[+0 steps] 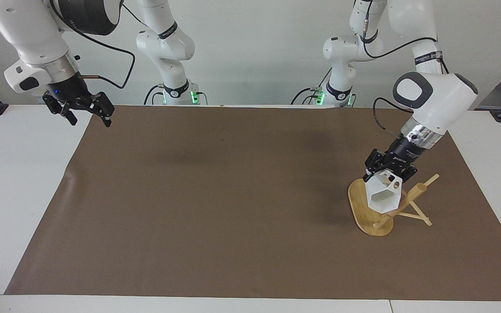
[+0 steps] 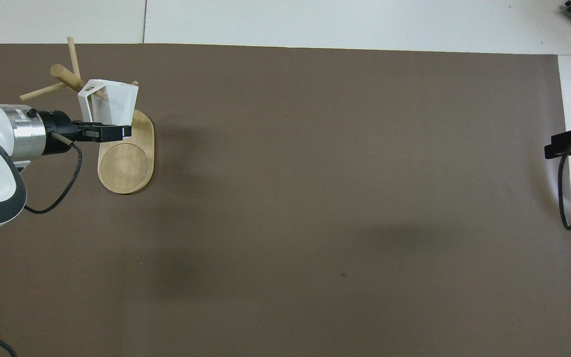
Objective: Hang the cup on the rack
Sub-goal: 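Lower the cup onto the rack peg with the left gripper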
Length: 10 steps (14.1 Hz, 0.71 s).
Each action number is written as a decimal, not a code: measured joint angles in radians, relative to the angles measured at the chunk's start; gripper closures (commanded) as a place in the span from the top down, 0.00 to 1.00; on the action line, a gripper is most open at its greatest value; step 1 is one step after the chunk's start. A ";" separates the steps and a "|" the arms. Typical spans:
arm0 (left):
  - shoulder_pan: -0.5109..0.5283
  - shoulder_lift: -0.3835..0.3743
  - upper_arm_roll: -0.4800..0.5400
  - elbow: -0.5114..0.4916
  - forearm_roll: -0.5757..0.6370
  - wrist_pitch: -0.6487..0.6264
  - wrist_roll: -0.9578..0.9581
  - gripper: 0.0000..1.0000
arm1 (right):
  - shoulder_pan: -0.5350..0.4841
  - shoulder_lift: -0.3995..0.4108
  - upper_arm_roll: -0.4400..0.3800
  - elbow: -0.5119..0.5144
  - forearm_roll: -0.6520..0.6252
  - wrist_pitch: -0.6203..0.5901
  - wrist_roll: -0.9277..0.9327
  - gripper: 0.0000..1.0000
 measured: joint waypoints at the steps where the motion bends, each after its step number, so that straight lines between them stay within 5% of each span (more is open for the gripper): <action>1: 0.001 0.000 0.000 0.000 0.002 0.000 0.000 0.70 | 0.000 0.000 -0.001 0.000 0.000 0.000 0.000 1.00; 8: 0.012 -0.003 0.002 0.000 0.005 0.001 0.000 0.75 | 0.000 0.000 -0.006 0.000 0.000 0.000 0.016 1.00; 10: 0.014 -0.004 0.002 0.000 0.007 0.001 0.000 1.00 | 0.000 0.000 -0.006 0.000 0.000 0.000 0.017 1.00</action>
